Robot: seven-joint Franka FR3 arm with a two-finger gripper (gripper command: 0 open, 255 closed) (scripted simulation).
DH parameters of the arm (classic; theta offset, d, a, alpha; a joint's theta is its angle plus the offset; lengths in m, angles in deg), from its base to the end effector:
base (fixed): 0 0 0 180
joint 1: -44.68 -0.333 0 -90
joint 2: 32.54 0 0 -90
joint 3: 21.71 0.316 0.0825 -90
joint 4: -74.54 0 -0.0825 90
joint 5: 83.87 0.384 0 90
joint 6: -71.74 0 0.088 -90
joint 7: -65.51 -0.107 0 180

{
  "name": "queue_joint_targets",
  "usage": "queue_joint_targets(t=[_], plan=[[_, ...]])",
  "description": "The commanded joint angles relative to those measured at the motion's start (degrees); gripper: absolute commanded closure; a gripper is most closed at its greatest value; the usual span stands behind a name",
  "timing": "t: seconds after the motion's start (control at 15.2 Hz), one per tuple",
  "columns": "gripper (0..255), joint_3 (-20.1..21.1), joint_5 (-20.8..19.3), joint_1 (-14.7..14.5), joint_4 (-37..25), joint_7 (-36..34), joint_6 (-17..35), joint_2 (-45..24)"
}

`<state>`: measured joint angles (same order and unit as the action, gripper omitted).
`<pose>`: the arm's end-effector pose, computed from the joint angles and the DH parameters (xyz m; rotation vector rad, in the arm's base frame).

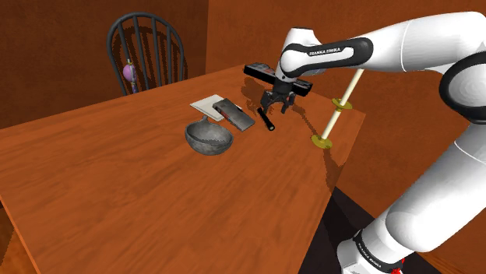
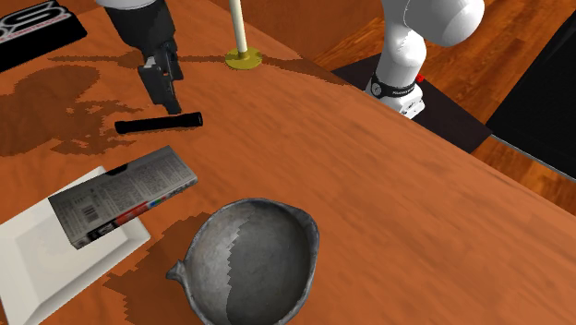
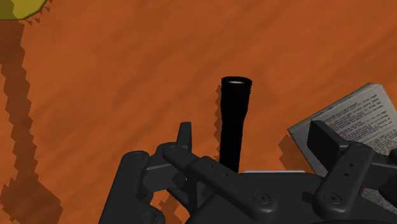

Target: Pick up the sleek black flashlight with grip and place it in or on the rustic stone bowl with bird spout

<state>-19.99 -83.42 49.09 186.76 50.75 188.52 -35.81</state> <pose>0.5723 -0.0267 0.4480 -3.0933 0.4803 -0.0336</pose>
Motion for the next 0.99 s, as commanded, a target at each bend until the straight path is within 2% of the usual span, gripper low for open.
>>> queue_joint_targets(t=[0.0, 0.2, 0.66, 0.92], plan=[[0, -0.5, -0.1, 0.4, -3.3, -0.5, 0.8, -4.4], [0, -0.9, 0.0, 0.8, -8.3, -1.2, 0.8, -9.9], [0, -0.9, 0.0, 0.8, -5.3, -1.2, 6.0, -12.1], [0, -0.9, 0.0, 0.8, -5.3, -1.2, 6.0, -12.1]])
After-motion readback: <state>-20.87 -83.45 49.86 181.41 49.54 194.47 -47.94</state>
